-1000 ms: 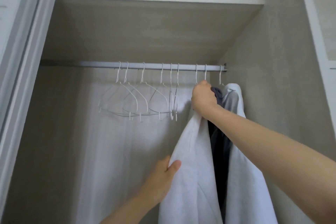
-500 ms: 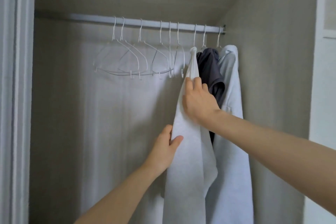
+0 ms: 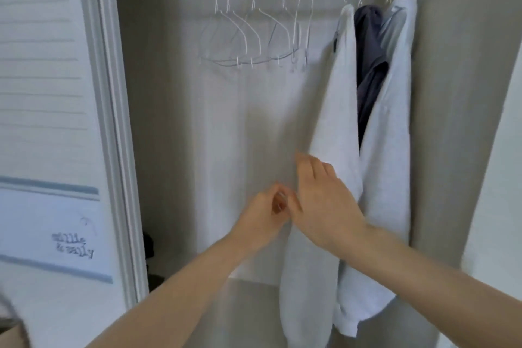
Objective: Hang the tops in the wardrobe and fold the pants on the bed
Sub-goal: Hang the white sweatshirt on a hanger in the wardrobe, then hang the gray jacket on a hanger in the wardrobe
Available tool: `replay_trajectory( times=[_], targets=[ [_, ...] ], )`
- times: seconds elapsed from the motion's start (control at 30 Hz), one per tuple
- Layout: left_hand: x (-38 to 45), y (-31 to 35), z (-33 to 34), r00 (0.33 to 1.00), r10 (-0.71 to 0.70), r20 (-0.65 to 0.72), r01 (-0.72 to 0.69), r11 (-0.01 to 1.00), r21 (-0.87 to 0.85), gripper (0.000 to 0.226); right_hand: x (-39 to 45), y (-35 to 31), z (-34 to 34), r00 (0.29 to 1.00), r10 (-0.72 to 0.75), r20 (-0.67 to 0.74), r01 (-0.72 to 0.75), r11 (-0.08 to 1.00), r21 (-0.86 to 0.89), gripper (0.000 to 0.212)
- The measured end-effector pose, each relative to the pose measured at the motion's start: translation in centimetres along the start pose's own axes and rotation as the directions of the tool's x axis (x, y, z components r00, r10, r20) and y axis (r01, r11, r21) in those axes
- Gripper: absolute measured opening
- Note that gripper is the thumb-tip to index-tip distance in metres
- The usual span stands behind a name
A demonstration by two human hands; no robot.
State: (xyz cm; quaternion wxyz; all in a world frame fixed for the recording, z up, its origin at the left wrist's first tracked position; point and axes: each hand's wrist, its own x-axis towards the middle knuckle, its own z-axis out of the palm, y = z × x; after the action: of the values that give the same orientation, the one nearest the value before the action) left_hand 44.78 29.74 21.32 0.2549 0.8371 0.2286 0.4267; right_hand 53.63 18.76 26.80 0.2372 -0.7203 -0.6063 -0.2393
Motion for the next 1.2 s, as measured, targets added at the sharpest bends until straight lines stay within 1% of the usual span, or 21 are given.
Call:
replay_trajectory(
  times=[0.1, 0.13, 0.17, 0.2, 0.3, 0.37, 0.4, 0.43, 0.5, 0.57, 0.6, 0.63, 0.73, 0.77, 0.83, 0.87, 0.9, 0.97, 1.03, 1.13, 1.2],
  targets=[
    [-5.9, 0.7, -0.4, 0.99, -0.101, -0.099, 0.109, 0.99, 0.086, 0.024, -3.7, 0.3, 1.8, 0.995, -0.1, 0.021, 0.096, 0.983, 0.154, 0.06],
    [-5.9, 0.9, -0.7, 0.988, -0.103, -0.114, 0.115, 0.988, 0.103, 0.017, -3.8, 0.7, 1.8, 0.993, -0.114, 0.001, 0.112, 0.977, 0.183, 0.06],
    [-10.6, 1.9, 0.1, 0.957, -0.202, -0.207, 0.231, 0.964, 0.13, 0.014, -6.6, 0.7, 2.6, 0.974, -0.221, 0.045, 0.201, 0.943, 0.266, 0.06],
    [-11.8, 2.0, -0.1, 0.953, -0.2, -0.226, 0.234, 0.963, 0.135, 0.013, -7.3, 0.8, 2.9, 0.97, -0.241, 0.045, 0.217, 0.929, 0.299, 0.059],
    [-19.0, 3.8, 0.3, 0.897, -0.298, -0.326, 0.376, 0.902, 0.211, 0.012, -11.4, 0.2, 4.2, 0.933, -0.359, 0.025, 0.311, 0.837, 0.45, 0.056],
    [-24.5, 6.3, 1.0, 0.808, -0.403, -0.429, 0.522, 0.828, 0.205, 0.012, -15.0, -0.6, 3.7, 0.879, -0.475, 0.044, 0.375, 0.746, 0.55, 0.053],
    [-26.9, 7.3, 1.1, 0.771, -0.426, -0.474, 0.561, 0.806, 0.189, 0.012, -16.3, -1.1, 3.4, 0.855, -0.518, 0.037, 0.4, 0.703, 0.588, 0.052],
    [-29.9, 8.6, 1.3, 0.714, -0.468, -0.521, 0.625, 0.761, 0.175, 0.011, -18.0, -2.1, 3.2, 0.823, -0.568, 0.018, 0.431, 0.644, 0.632, 0.05],
    [-35.0, 11.0, 1.6, 0.631, -0.5, -0.593, 0.718, 0.665, 0.203, 0.011, -20.9, -4.0, 2.6, 0.761, -0.649, 0.008, 0.464, 0.553, 0.692, 0.048],
    [-40.7, 14.2, 1.8, 0.501, -0.52, -0.692, 0.811, 0.562, 0.165, 0.013, -24.6, -6.4, 1.9, 0.679, -0.734, -0.003, 0.484, 0.445, 0.754, 0.048],
    [-43.2, 15.3, 2.0, 0.445, -0.52, -0.729, 0.834, 0.537, 0.126, 0.013, -26.2, -7.5, 1.6, 0.646, -0.764, -0.009, 0.49, 0.405, 0.772, 0.048],
    [-46.2, 17.1, 2.3, 0.369, -0.522, -0.769, 0.866, 0.494, 0.08, 0.014, -28.3, -8.7, 0.9, 0.602, -0.798, -0.017, 0.491, 0.354, 0.796, 0.048],
    [-53.6, 21.8, 4.1, 0.162, -0.466, -0.87, 0.903, 0.425, -0.06, 0.017, -34.2, -11.7, -1.2, 0.487, -0.871, -0.06, 0.482, 0.211, 0.85, 0.046],
    [-56.5, 23.9, 4.9, 0.066, -0.435, -0.898, 0.912, 0.392, -0.123, 0.018, -36.8, -13.0, -2.4, 0.427, -0.9, -0.086, 0.485, 0.148, 0.862, 0.045],
    [-61.3, 27.3, 6.9, -0.075, -0.387, -0.919, 0.918, 0.333, -0.216, 0.022, -41.3, -14.7, -4.4, 0.344, -0.932, -0.118, 0.481, 0.067, 0.874, 0.044],
    [-63.4, 28.8, 8.1, -0.142, -0.366, -0.92, 0.914, 0.309, -0.264, 0.024, -43.4, -15.2, -5.3, 0.309, -0.941, -0.135, 0.476, 0.03, 0.879, 0.043],
    [-66.5, 31.5, 9.7, -0.233, -0.333, -0.914, 0.903, 0.274, -0.331, 0.025, -46.9, -16.1, -6.8, 0.254, -0.953, -0.166, 0.46, -0.032, 0.887, 0.042],
    [-71.3, 35.6, 12.8, -0.342, -0.262, -0.902, 0.888, 0.222, -0.402, 0.026, -52.6, -17.1, -9.3, 0.154, -0.965, -0.212, 0.419, -0.13, 0.899, 0.039],
    [-76.9, 40.7, 16.9, -0.476, -0.186, -0.86, 0.851, 0.151, -0.503, 0.025, -60.0, -17.6, -12.6, 0.026, -0.966, -0.258, 0.375, -0.23, 0.898, 0.039],
    [-84.2, 47.8, 23.5, -0.678, -0.111, -0.726, 0.709, 0.162, -0.687, 0.025, -70.5, -17.1, -17.1, -0.141, -0.948, -0.286, 0.312, -0.317, 0.896, 0.039],
    [-88.3, 51.8, 28.0, -0.773, -0.108, -0.625, 0.61, 0.145, -0.779, 0.016, -76.9, -16.2, -19.5, -0.243, -0.927, -0.285, 0.275, -0.348, 0.896, 0.038]
  ],
)
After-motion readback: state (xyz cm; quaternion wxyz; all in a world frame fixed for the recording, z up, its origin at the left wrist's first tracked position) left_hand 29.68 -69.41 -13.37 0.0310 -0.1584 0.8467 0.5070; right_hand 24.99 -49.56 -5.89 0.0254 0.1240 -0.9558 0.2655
